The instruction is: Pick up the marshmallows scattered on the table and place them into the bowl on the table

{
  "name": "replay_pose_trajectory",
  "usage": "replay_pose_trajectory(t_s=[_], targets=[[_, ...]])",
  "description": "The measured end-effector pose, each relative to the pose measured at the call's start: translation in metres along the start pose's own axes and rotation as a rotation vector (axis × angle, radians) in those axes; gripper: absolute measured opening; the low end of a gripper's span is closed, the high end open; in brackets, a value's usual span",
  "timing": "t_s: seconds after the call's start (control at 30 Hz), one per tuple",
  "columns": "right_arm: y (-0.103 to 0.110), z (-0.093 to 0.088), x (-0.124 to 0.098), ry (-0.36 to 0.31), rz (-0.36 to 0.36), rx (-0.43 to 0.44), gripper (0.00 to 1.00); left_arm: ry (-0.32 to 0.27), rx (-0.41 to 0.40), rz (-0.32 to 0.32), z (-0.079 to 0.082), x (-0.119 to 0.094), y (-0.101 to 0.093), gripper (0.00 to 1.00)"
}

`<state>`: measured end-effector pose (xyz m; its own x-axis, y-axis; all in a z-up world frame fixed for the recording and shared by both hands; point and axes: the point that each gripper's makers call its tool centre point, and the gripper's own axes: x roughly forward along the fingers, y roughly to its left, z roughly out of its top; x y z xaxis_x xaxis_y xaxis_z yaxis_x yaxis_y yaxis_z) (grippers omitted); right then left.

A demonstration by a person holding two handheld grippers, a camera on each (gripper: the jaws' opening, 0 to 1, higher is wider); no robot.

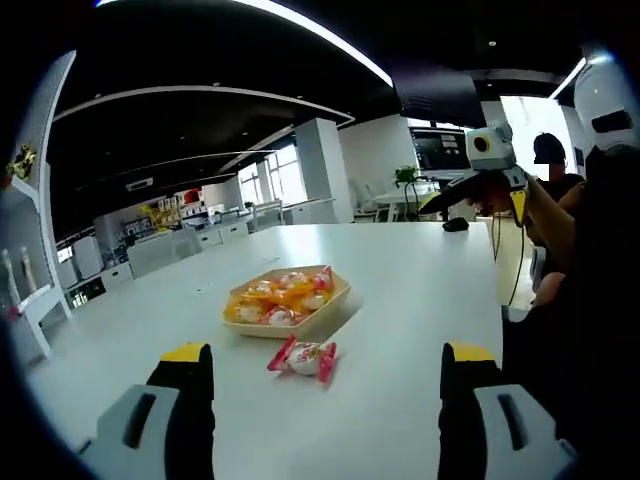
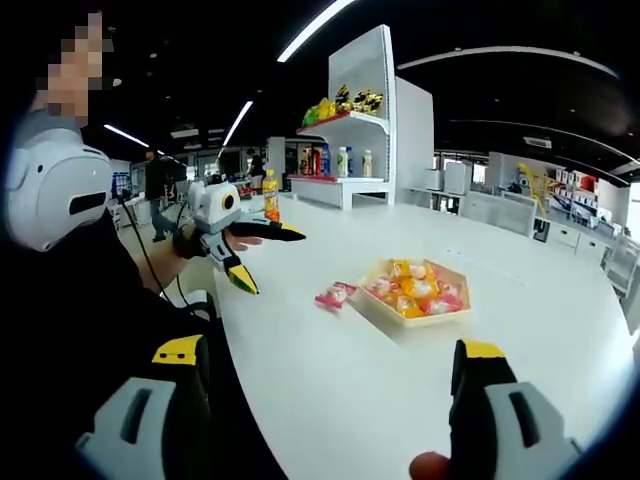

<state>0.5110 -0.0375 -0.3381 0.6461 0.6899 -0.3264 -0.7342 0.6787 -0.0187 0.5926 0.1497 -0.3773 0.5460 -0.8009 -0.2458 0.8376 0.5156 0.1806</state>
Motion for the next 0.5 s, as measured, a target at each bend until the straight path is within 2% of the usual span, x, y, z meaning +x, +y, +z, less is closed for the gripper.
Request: replay_pose_trajectory(t_s=[0.17, 0.33, 0.5], targets=[[0.000, -0.001, -0.001, 0.006, 0.001, -0.001, 0.97, 0.026, -0.011, -0.002, -0.012, 0.008, 0.001, 0.90], [0.002, 0.005, -0.008, 0.001, -0.005, -0.017, 0.97, 0.033, -0.027, 0.015, -0.020, 0.019, 0.004, 0.90], [-0.001, 0.005, -0.009, -0.008, -0.006, -0.009, 0.97, 0.027, -0.082, -0.030, -0.025, 0.039, 0.000, 0.91]])
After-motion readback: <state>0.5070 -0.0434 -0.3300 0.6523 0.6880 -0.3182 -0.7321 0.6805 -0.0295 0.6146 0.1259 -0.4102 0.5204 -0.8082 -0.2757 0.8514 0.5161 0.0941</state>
